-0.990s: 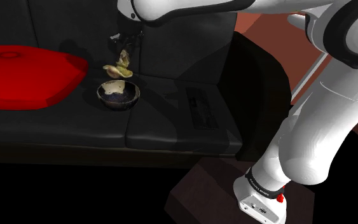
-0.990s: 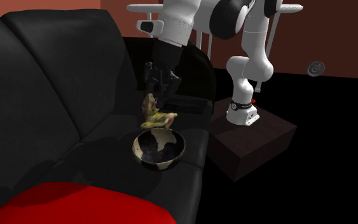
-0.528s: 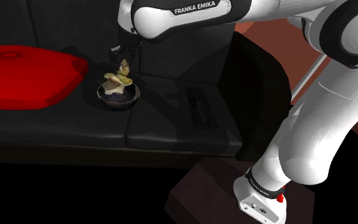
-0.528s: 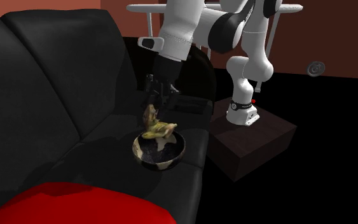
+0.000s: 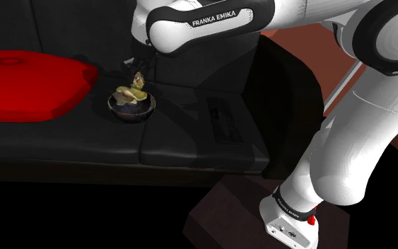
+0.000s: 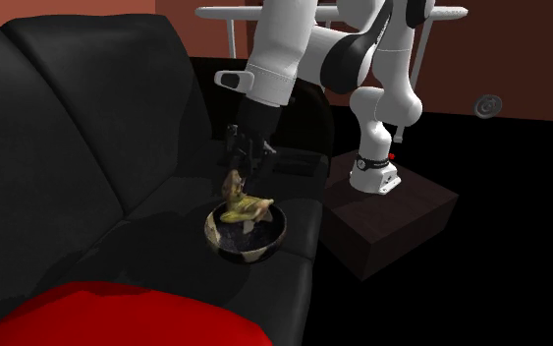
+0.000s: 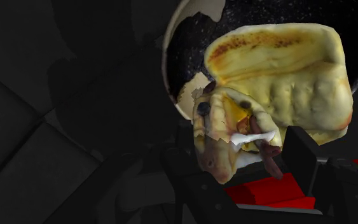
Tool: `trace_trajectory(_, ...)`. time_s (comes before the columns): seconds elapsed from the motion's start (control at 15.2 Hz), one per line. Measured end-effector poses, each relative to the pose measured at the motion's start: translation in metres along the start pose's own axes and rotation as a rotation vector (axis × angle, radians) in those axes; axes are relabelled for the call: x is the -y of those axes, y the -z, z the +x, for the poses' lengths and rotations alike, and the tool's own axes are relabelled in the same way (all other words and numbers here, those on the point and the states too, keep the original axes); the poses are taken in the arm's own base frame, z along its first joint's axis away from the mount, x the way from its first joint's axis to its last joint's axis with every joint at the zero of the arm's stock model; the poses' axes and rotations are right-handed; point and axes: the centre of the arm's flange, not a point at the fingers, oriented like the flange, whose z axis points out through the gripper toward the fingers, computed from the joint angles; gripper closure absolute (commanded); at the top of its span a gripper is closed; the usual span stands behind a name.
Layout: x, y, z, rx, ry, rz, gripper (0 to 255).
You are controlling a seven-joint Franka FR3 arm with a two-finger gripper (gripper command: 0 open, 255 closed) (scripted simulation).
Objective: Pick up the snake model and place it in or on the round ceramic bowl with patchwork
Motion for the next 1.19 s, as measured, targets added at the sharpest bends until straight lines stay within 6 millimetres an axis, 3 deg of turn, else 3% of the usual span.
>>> trace_trajectory(0.13, 0.000, 0.000, 0.000, 0.000, 0.000, 0.000, 255)
trace_trajectory(0.2, 0.000, 0.000, 0.000, 0.000, 0.000, 0.000, 0)
trace_trajectory(0.59, 0.000, 0.000, 0.000, -0.001, 0.000, 0.000, 0)
trace_trajectory(0.86, 0.000, 0.040, 0.002, -0.002, 0.000, 0.001, 0)
trace_trajectory(1.19, 0.000, 0.050, 0.000, -0.001, 0.000, 0.000, 0)
